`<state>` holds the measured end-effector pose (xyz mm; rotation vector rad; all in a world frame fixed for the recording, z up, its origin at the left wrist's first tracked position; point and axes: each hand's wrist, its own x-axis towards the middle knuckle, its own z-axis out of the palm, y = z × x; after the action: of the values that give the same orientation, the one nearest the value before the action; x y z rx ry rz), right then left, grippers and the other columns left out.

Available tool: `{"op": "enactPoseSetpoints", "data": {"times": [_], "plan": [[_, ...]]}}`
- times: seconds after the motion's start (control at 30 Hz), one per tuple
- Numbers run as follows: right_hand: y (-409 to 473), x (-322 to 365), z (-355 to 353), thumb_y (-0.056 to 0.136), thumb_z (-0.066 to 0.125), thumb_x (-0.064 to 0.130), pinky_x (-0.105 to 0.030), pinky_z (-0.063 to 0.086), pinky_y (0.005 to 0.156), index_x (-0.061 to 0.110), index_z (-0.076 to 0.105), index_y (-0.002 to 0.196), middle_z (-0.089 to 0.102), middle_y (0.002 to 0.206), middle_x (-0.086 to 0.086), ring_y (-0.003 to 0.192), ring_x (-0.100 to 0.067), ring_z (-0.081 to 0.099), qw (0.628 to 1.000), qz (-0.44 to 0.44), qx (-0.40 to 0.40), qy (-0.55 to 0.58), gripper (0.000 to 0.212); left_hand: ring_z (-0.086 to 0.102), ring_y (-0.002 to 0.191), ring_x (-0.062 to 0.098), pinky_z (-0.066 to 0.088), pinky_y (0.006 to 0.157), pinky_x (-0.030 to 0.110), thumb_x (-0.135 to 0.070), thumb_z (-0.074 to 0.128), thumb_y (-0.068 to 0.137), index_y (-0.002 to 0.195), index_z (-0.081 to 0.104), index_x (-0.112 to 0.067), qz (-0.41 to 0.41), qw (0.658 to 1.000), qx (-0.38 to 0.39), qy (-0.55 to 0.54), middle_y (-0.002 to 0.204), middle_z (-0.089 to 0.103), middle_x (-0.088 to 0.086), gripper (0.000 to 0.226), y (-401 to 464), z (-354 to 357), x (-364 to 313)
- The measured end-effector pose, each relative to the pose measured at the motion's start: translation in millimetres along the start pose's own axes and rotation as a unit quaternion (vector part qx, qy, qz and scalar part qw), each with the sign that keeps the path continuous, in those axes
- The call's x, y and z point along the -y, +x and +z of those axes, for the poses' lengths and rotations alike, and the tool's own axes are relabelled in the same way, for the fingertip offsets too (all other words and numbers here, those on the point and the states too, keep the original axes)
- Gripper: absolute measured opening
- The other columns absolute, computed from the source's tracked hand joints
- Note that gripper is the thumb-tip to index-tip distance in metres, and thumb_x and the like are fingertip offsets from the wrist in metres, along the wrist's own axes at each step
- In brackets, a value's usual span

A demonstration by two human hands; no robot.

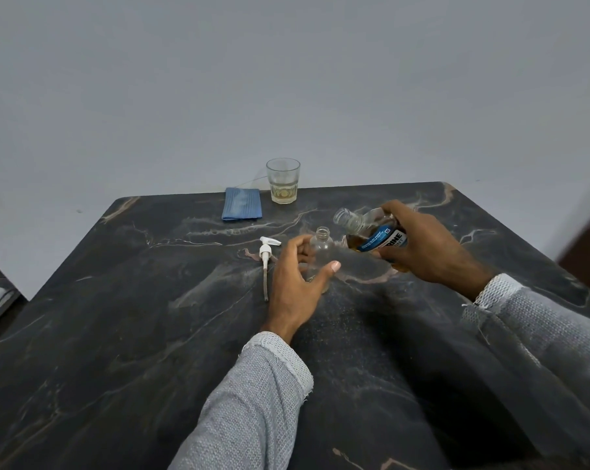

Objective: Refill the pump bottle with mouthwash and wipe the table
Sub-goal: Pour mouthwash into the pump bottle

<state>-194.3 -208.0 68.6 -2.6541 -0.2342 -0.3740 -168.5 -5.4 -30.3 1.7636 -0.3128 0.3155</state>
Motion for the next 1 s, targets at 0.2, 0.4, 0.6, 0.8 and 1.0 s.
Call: {"op": "enactPoseSetpoints", "data": {"times": [0.2, 0.4, 0.6, 0.8, 1.0], "plan": [[5, 3, -3, 0.077, 0.079, 0.019, -0.032, 0.055, 0.077, 0.021, 0.047, 0.126, 0.066, 0.117, -0.006, 0.09, -0.013, 0.058, 0.999, -0.012, 0.0, -0.038, 0.058, 0.055, 0.103, -0.005, 0.044, 0.078, 0.012, -0.04, 0.075, 0.078, 0.121, 0.045, -0.038, 0.007, 1.0, 0.005, 0.004, 0.113, 0.055, -0.018, 0.053, 0, 0, 1], [8, 9, -5, 0.078, 0.078, 0.02, -0.04, 0.058, 0.08, 0.021, 0.046, 0.127, 0.066, 0.118, -0.006, 0.098, -0.022, 0.065, 0.998, -0.023, 0.006, -0.058, 0.058, 0.052, 0.102, -0.013, 0.043, 0.074, 0.003, -0.038, 0.073, 0.081, 0.118, 0.045, -0.04, 0.005, 1.0, 0.007, 0.008, 0.114, 0.055, -0.018, 0.046, 0, 0, 3], [12, 10, -7, 0.079, 0.078, 0.018, -0.042, 0.056, 0.085, 0.02, 0.046, 0.127, 0.065, 0.121, -0.007, 0.103, -0.025, 0.064, 0.997, -0.024, 0.009, -0.075, 0.057, 0.054, 0.101, -0.007, 0.044, 0.075, 0.006, -0.038, 0.072, 0.082, 0.118, 0.045, -0.041, 0.001, 1.0, 0.008, 0.007, 0.115, 0.056, -0.016, 0.045, 1, 1, 4], [14, 13, -10, 0.079, 0.078, 0.019, -0.044, 0.056, 0.085, 0.019, 0.047, 0.126, 0.065, 0.121, -0.007, 0.105, -0.027, 0.063, 0.994, -0.037, 0.002, -0.098, 0.056, 0.055, 0.101, -0.006, 0.044, 0.076, 0.009, -0.037, 0.072, 0.082, 0.117, 0.045, -0.042, -0.004, 1.0, 0.014, -0.003, 0.116, 0.056, -0.015, 0.045, 1, 1, 4], [14, 14, -12, 0.078, 0.079, 0.023, -0.038, 0.053, 0.081, 0.019, 0.049, 0.125, 0.066, 0.119, -0.005, 0.103, -0.026, 0.063, 0.991, -0.059, -0.01, -0.122, 0.056, 0.055, 0.101, -0.008, 0.045, 0.077, 0.011, -0.037, 0.073, 0.082, 0.113, 0.044, -0.047, -0.002, 1.0, 0.011, -0.006, 0.114, 0.056, -0.017, 0.044, 1, 0, 3]]}}
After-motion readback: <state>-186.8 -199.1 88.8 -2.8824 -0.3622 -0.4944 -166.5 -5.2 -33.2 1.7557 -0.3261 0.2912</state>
